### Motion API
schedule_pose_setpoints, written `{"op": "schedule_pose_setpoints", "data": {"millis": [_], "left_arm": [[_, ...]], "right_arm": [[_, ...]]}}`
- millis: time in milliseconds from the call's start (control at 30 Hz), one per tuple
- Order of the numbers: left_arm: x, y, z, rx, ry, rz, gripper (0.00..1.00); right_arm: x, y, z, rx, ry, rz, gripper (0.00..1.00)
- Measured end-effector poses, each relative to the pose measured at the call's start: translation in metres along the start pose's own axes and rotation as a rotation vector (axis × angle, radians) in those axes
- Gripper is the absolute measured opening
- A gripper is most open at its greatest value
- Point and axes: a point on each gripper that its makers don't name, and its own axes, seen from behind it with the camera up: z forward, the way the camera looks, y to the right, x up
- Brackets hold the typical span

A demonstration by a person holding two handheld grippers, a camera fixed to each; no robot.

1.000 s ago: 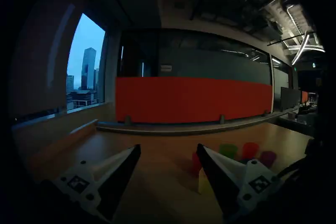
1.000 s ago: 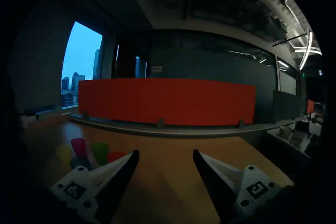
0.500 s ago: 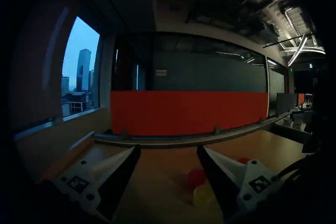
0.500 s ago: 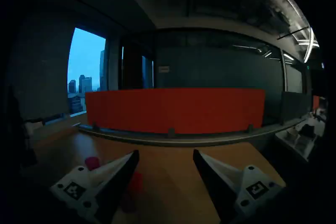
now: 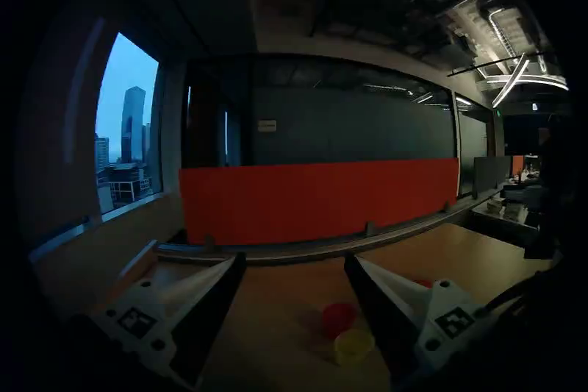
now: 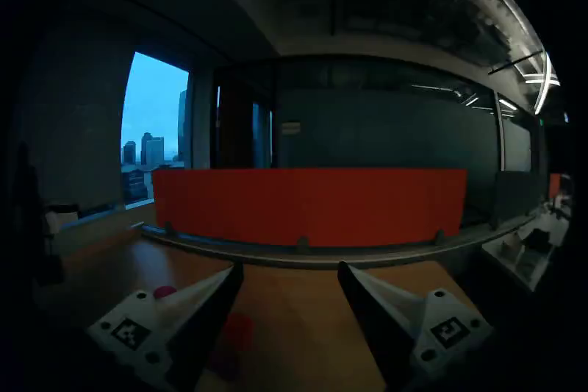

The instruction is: Pour water

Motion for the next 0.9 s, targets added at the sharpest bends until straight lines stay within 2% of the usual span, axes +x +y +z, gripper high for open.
{"op": "schedule_pose_setpoints", "data": {"millis": [267,367,567,767,900], "left_arm": [[0.004,0.012,0.002,-0.068,-0.006,-0.029,0.99],[0.004,0.020,0.003,-0.117,-0.013,-0.044,0.99],[-0.001,0.031,0.004,-0.193,-0.036,-0.044,0.99],[0.001,0.044,0.002,-0.281,-0.036,-0.044,0.99],[0.004,0.052,0.000,-0.338,-0.030,-0.043,0.99]], "right_arm": [[0.005,-0.008,0.003,0.061,0.012,-0.009,0.99],[0.009,-0.016,0.002,0.106,0.018,-0.015,0.99],[0.016,-0.041,-0.003,0.228,0.025,-0.056,0.99],[0.023,-0.062,-0.008,0.329,0.026,-0.094,0.99],[0.027,-0.074,-0.011,0.379,0.017,-0.096,0.99]]}}
